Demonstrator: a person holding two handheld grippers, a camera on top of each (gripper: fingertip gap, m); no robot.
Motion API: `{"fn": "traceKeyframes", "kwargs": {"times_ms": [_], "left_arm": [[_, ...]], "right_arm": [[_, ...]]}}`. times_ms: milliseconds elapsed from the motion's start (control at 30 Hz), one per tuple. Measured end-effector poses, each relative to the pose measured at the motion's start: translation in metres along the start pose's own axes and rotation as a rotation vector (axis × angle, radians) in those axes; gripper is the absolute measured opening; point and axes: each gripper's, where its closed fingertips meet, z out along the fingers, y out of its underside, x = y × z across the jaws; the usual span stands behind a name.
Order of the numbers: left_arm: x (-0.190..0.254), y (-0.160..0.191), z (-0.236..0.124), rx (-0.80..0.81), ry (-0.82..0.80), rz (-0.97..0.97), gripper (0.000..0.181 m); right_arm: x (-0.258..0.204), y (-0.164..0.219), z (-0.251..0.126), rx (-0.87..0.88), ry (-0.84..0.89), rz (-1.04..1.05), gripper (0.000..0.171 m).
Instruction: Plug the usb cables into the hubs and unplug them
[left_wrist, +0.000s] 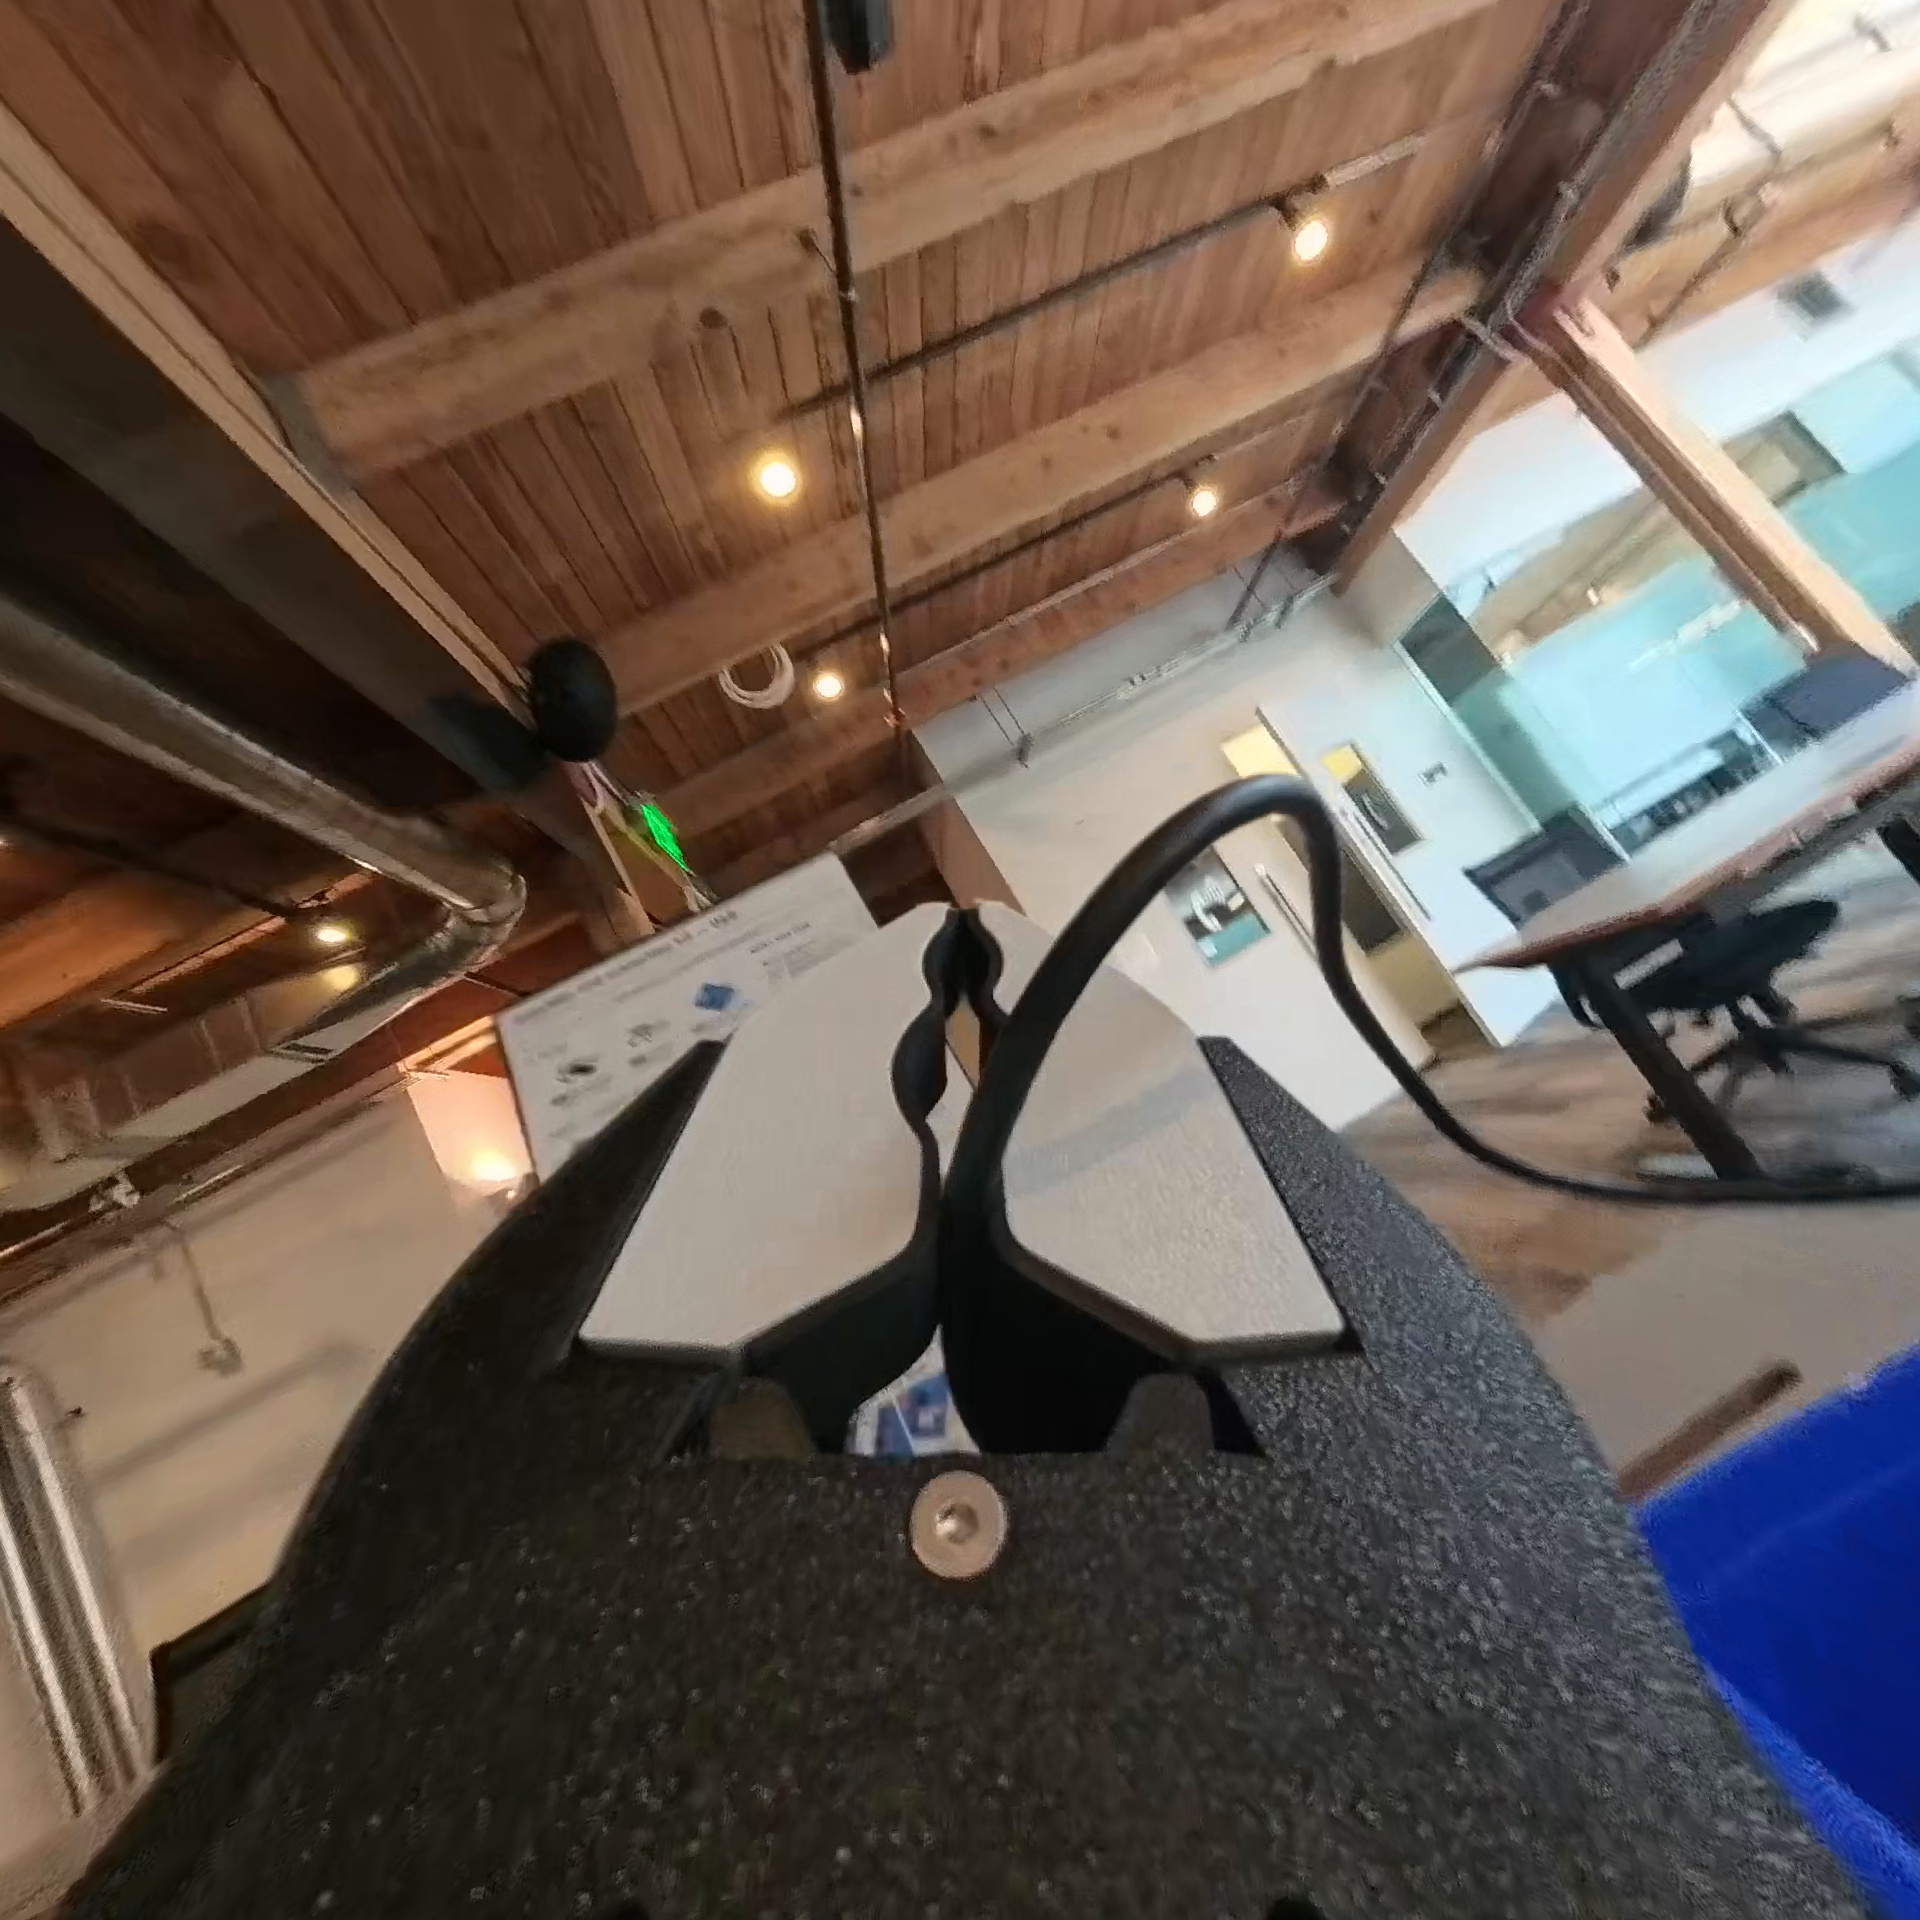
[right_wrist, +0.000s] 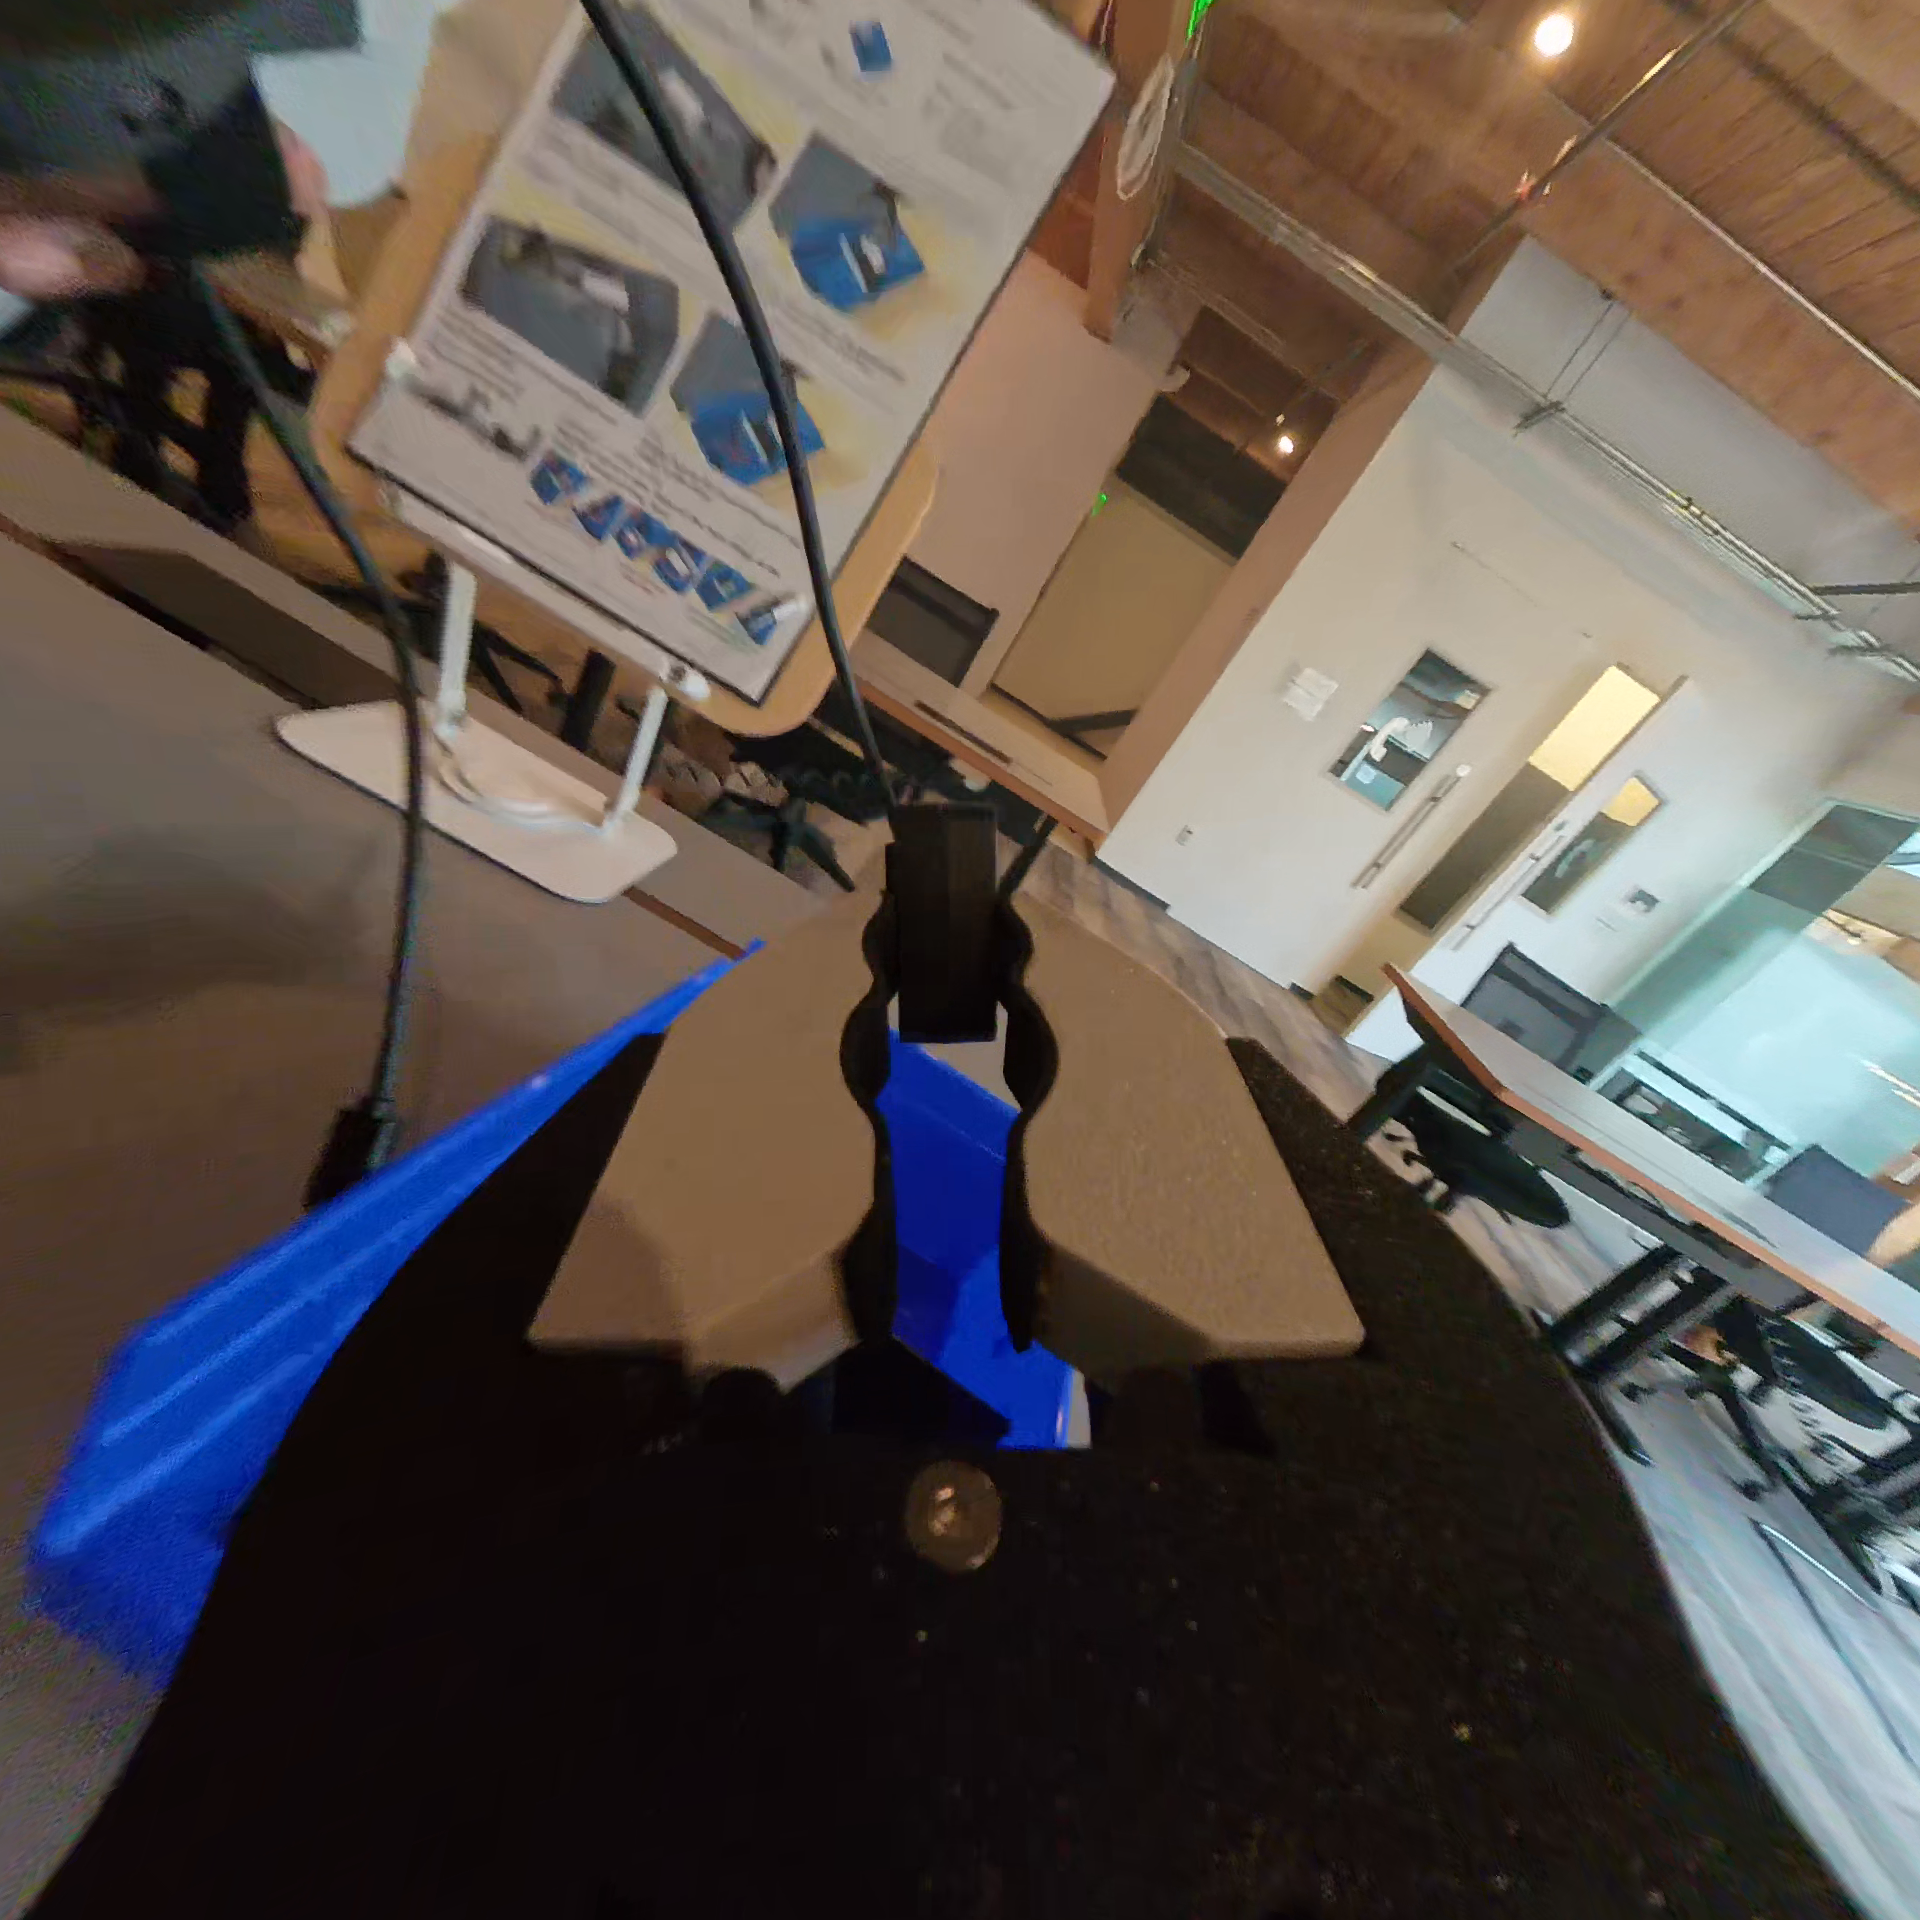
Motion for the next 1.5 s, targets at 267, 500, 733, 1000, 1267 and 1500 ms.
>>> {"fn": "traceKeyframes", "kwargs": {"times_ms": [267,500,733,1000,1267,1500], "left_arm": [[0.088,0.115,-0.034,-0.423,0.354,0.040,0.003],[0.113,0.148,-0.068,-0.626,0.498,-0.093,0.002],[0.118,0.147,-0.075,-0.656,0.584,-0.203,0.001],[0.126,0.142,-0.081,-0.653,0.640,-0.199,0.001],[0.132,0.133,-0.087,-0.641,0.696,-0.174,0.001],[0.089,0.142,-0.097,-0.650,0.594,-0.266,0.043]], "right_arm": [[-0.014,0.093,0.045,-0.309,-0.047,0.035,0.017],[-0.013,0.159,0.051,-0.633,-0.024,0.110,0.037],[-0.013,0.126,0.046,-0.506,-0.071,0.097,0.056],[-0.097,0.000,0.050,-0.043,-0.430,-0.167,0.034],[-0.118,-0.007,0.085,-0.091,-0.477,-0.478,0.009],[-0.062,-0.003,0.090,-0.130,-0.308,-0.196,0.003]]}}
